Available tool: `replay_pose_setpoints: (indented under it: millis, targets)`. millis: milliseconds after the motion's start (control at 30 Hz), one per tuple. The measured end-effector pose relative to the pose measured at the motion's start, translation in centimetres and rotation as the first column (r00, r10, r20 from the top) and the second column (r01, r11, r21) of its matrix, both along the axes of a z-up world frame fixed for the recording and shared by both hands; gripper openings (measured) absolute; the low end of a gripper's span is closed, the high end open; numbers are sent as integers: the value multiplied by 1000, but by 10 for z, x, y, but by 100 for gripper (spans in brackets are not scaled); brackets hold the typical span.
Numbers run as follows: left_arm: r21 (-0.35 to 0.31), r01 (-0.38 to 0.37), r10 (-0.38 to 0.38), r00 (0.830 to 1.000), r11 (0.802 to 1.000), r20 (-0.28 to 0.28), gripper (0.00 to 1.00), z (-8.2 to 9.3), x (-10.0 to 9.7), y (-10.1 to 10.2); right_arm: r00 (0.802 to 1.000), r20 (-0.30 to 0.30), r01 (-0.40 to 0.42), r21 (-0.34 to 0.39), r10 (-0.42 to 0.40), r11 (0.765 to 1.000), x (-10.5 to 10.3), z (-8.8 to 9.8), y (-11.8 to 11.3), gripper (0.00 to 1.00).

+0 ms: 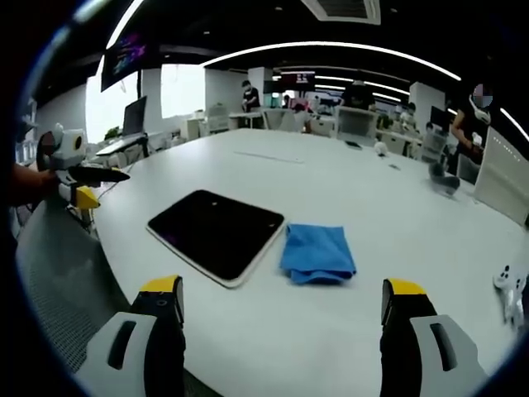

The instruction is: Wipe the mirror surface with the cleaning cloth until all visible marks leave the cleaned area.

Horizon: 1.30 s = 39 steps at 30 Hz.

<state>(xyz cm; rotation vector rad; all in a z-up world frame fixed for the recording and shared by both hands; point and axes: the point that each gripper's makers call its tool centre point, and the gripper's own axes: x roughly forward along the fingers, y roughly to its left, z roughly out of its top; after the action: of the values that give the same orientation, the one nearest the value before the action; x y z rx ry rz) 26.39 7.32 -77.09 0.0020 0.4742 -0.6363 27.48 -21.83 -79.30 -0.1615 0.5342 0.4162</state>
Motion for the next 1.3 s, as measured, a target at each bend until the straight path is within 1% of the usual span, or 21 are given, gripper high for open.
replay_pose_setpoints:
  millis: [67,100,133,167,267,333,400,500,567,667,733,800,833,867,900,933,1033,1067,1100,1200,1300]
  targets:
    - [5,3,-3,1000,1000,11,99,-3,-1,2,1000,1,-9,-3,9,1000,0,0,2,100]
    - [3,0,0,1000,1000,-1,99,-5,-1,3,1000,1,-15,-6,15,1000,-1,0,3,99]
    - [9,-15,15,999,1000,-32,99,-9,-2,6,1000,0,-21,-3,21,1000,-2,0,5,99]
    - [16,-23,23,999,1000,-35,99,-9,-2,8,1000,-1,-25,-2,25,1000,-2,0,6,99]
    - [-4,-51,51,999,999,9,99,-1,1,13,1000,-1,-31,-15,31,999,-2,0,6,99]
    - [-13,-55,55,998,998,5,99,-1,2,13,999,-4,-37,-19,37,999,-3,-1,8,99]
    - [-7,-49,49,999,999,-21,99,-5,0,13,999,-3,-45,-32,44,998,-3,-1,8,99]
    - [5,-24,24,1000,1000,6,99,-3,0,9,999,-1,-48,-45,48,998,-2,0,9,98]
    - [13,-13,13,1000,1000,9,99,-4,-1,8,999,1,-53,-48,53,997,-2,0,9,99]
    - [4,-26,26,1000,1000,4,99,-3,-1,9,998,21,-65,-57,66,996,1,8,12,100]
    - [9,-32,32,999,999,9,99,-3,0,11,994,21,-106,-55,108,993,-3,11,19,100]
    - [4,-27,27,1000,1000,5,99,-3,-1,10,995,-3,-100,-40,100,994,-5,9,20,100]
    - [4,-25,25,1000,1000,4,99,-3,-1,9,995,4,-99,-40,99,994,-5,9,20,100]
    - [2,-23,23,1000,1000,4,99,-3,-1,9,996,15,-90,-58,91,994,-4,7,18,100]
    - [0,-21,21,1000,1000,5,99,-2,-1,8,997,7,-79,-73,80,994,-3,3,15,99]
    - [-3,-20,20,1000,1000,11,99,-1,-1,8,999,-15,-51,-91,50,995,-4,-2,8,99]
    - [-8,-29,29,1000,1000,8,99,0,0,9,1000,6,-10,-68,10,998,-1,1,0,97]
    - [-7,-32,32,999,999,9,99,0,0,10,1000,-6,-5,-75,4,997,-1,-2,-1,96]
    - [5,-41,40,999,999,9,99,-1,1,11,999,-37,-15,-94,11,995,-5,-8,-1,95]
    - [13,-42,42,999,999,19,99,-1,1,12,1000,-24,-21,-94,19,995,-4,-6,1,96]
    - [34,-47,46,999,998,6,99,-5,1,13,999,-28,-24,-107,22,994,-5,-8,0,96]
